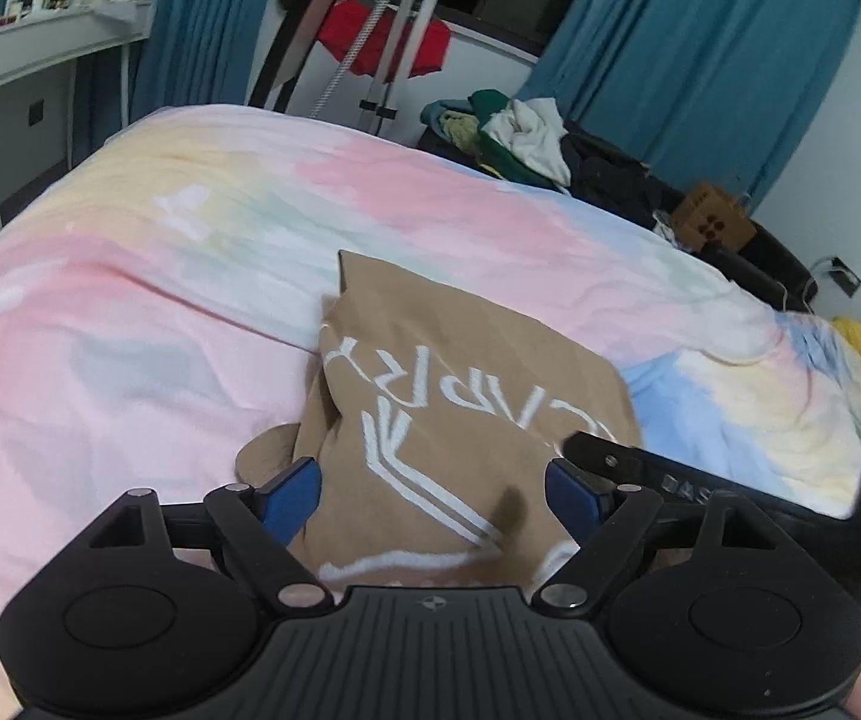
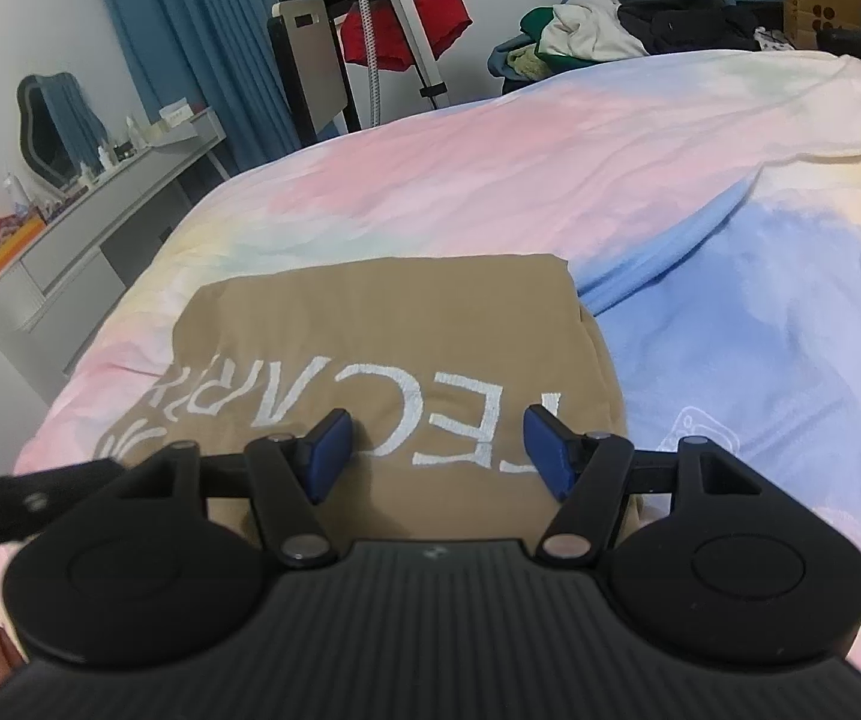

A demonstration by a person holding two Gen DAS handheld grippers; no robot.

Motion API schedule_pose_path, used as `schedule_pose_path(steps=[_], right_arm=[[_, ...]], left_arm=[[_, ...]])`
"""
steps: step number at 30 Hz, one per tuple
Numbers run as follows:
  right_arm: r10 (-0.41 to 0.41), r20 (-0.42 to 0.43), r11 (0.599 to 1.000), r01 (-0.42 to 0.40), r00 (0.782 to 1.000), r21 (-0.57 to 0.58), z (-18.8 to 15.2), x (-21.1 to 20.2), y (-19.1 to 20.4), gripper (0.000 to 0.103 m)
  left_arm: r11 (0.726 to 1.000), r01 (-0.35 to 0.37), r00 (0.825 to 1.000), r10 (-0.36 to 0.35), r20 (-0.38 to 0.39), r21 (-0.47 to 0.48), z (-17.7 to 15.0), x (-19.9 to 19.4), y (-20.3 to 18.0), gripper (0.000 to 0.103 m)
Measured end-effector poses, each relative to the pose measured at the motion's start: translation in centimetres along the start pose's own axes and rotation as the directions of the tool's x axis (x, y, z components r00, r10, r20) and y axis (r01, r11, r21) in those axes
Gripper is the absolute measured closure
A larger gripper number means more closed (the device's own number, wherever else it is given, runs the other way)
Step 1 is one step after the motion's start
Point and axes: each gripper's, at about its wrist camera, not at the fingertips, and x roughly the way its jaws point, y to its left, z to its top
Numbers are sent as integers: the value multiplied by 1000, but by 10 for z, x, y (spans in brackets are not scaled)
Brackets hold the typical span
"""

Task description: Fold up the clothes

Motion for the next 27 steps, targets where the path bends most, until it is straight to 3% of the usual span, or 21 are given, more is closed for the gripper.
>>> schedule_pose_path(steps=[3,7,11,14,17,19,21,24,27], right_arm=[[8,-5,1000,-8,1000,8,1,-1,-1,38],[15,-10,1000,-15,1000,20,2,-4,-3,38],[31,-7,997,-30,1000,72,5,-9,-9,37],[42,-8,991,-40,999,124,7,-13,-17,37],[85,-4,976,-83,996,204,9,-16,-27,36],[130,12,957,-129,991,259,11,-18,-34,36],[188,34,927,-189,982,325,12,-21,-41,36],[309,67,840,-305,949,448,10,-22,-53,36],[459,92,701,-424,883,574,4,-19,-59,36]], left_arm=[[1000,16,1000,-17,-6,-20,0,-12,-4,16],[983,74,993,-89,-82,-169,-8,-15,8,14],[954,-36,968,-41,-248,-298,-20,9,25,13],[890,-64,943,-95,-320,-451,-26,33,47,13],[821,6,949,-185,-257,-570,-28,50,61,13],[790,26,952,-207,-226,-613,-26,59,66,11],[789,79,959,-227,-170,-609,-21,60,65,12],[745,174,956,-285,-72,-644,-17,57,68,13],[706,247,942,-336,-7,-664,-16,57,75,13]])
